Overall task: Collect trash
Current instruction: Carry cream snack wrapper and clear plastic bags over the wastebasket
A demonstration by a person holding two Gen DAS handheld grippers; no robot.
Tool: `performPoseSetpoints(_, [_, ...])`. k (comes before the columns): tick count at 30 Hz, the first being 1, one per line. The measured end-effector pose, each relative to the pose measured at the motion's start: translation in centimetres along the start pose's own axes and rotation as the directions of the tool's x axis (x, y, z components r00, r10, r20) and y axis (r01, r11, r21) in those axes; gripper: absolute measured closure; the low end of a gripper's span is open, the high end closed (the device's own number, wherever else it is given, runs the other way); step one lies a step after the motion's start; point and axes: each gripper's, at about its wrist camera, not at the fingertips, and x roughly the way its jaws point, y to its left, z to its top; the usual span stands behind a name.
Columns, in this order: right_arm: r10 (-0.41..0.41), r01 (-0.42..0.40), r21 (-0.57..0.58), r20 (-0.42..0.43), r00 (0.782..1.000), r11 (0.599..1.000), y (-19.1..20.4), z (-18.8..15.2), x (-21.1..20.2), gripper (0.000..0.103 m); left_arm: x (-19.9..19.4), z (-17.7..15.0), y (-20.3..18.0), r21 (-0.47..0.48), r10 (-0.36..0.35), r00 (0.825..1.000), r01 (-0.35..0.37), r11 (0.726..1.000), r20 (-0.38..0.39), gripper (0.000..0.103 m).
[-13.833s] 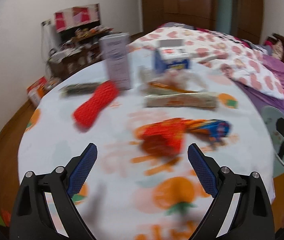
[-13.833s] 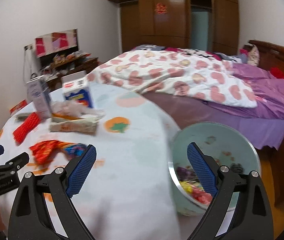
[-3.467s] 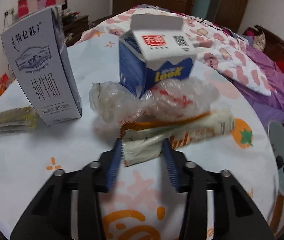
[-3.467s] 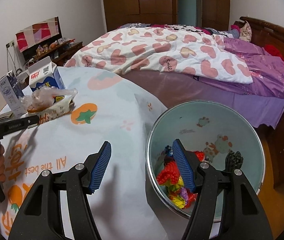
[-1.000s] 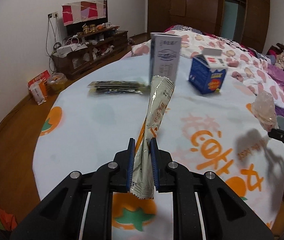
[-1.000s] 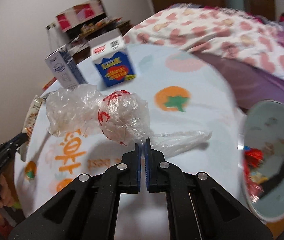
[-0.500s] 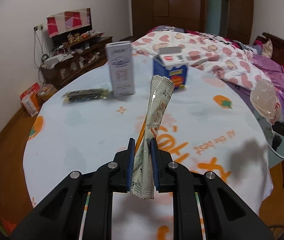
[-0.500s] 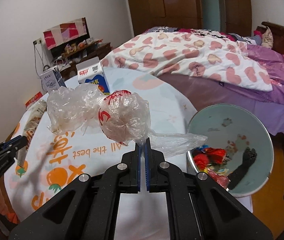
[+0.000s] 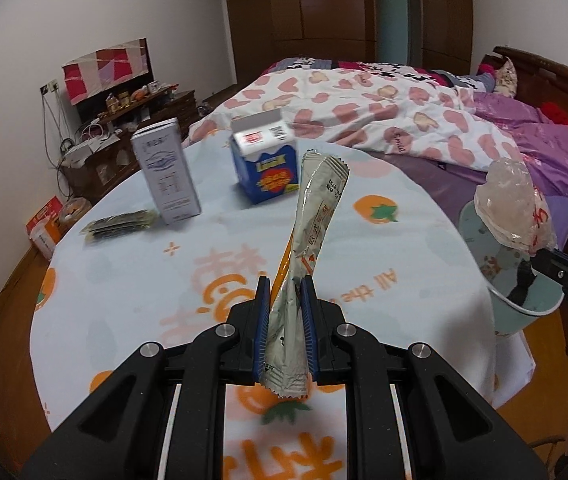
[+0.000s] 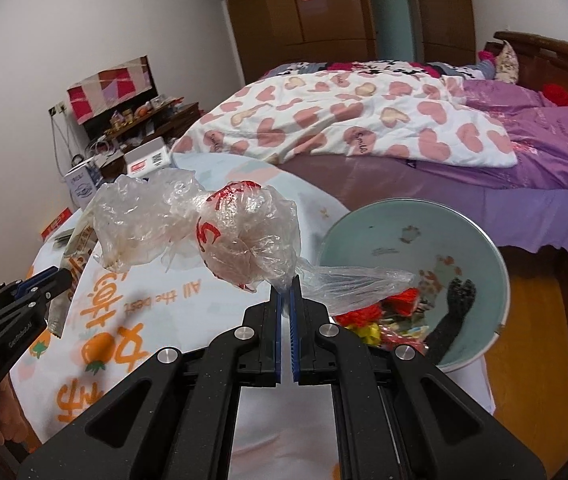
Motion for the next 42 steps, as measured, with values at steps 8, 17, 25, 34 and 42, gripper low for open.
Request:
performPoseSetpoints(8, [-0.042, 0.042, 0.058, 0.001, 0.999, 0.997, -3.0, -0.6, -0.2, 0.099, 0.2, 0.7, -3.9, 0.045, -0.039, 0.999, 0.039, 0.998, 0.001, 0.087])
performPoseSetpoints(17, [-0.1, 0.099, 0.118, 0.004, 0.995, 0.988, -6.8, -1.1, -0.8, 0.099, 0.8, 1.5, -7.9, 0.085, -0.072, 0.997, 0.073, 0.994, -0.008, 0.087])
performPoseSetpoints(25, [-0.137, 0.136, 0.161, -0.003, 0.991, 0.977, -9.6, -1.5, -1.0, 0.099, 1.4, 1.9, -11.4, 0.113, -0.105, 0.994, 0.107, 0.988, -0.028, 0.087])
performPoseSetpoints(34, [-0.166, 0.164, 0.208, -0.01, 0.986, 0.964, -12.2, -1.6, -0.9, 0.099, 2.0, 2.3, -15.1, 0.152, -0.143, 0.989, 0.148, 0.977, -0.046, 0.087])
performPoseSetpoints(42, [-0.184, 0.183, 0.243, -0.019, 0.983, 0.952, -14.3, -1.7, -0.8, 0.099, 3.0, 2.4, -17.8, 0.173, -0.163, 0.984, 0.174, 0.97, -0.074, 0.087])
